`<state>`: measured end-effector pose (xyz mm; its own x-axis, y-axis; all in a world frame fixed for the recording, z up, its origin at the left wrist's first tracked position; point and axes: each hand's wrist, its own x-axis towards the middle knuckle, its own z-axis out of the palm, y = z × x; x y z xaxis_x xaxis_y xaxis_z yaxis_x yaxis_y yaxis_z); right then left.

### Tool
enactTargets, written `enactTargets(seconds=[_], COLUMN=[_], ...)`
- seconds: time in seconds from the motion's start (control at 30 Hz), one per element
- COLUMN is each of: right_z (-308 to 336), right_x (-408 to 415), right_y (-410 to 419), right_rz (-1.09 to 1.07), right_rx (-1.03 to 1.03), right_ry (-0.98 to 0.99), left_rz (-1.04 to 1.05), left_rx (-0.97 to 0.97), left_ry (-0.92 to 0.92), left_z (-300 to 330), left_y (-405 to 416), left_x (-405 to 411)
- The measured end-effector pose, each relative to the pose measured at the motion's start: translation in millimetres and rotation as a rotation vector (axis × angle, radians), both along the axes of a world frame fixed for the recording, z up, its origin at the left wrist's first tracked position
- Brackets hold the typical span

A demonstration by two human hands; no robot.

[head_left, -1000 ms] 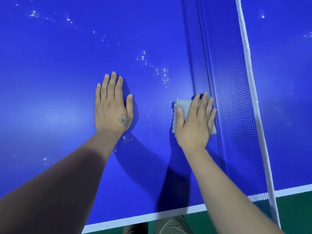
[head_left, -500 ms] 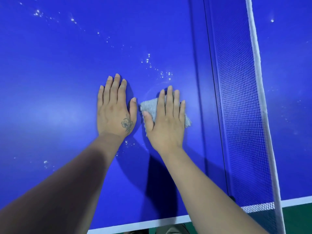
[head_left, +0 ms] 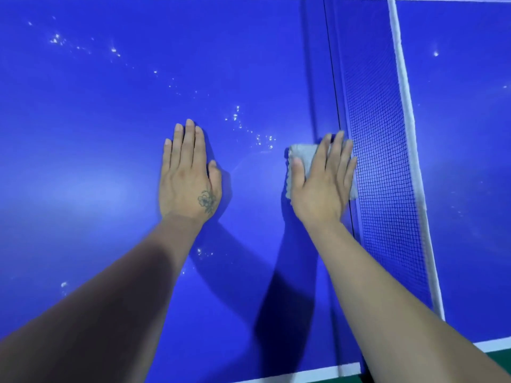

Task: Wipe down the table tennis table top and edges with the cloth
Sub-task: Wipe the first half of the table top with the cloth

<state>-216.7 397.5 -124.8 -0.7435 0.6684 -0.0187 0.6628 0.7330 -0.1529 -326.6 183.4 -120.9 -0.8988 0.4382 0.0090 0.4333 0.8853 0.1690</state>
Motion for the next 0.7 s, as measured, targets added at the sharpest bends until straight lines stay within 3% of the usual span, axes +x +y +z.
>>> enactTargets(seconds=[0.17,0.27,0.47,0.7], right_z=[1,2,3,2], right_x=[-72,-89,-46,2], right_y=[-19,-46,-73,-26], right_rz=[-0.088,0.028,0.285,0.276], right_rx=[-0.016,-0.018,-0.031,0.002], right_ry=[0.048,0.043,0.024,-0.012], left_rz=[0.0,0.003,0.009,0.015], left_rx=[-0.006,0.002,0.001,-0.022], left_ry=[0.021,0.019,0.003,0.007], left_z=[0,0,0,-1], left_y=[1,2,3,4], left_x=[-2,-3,-5,-4])
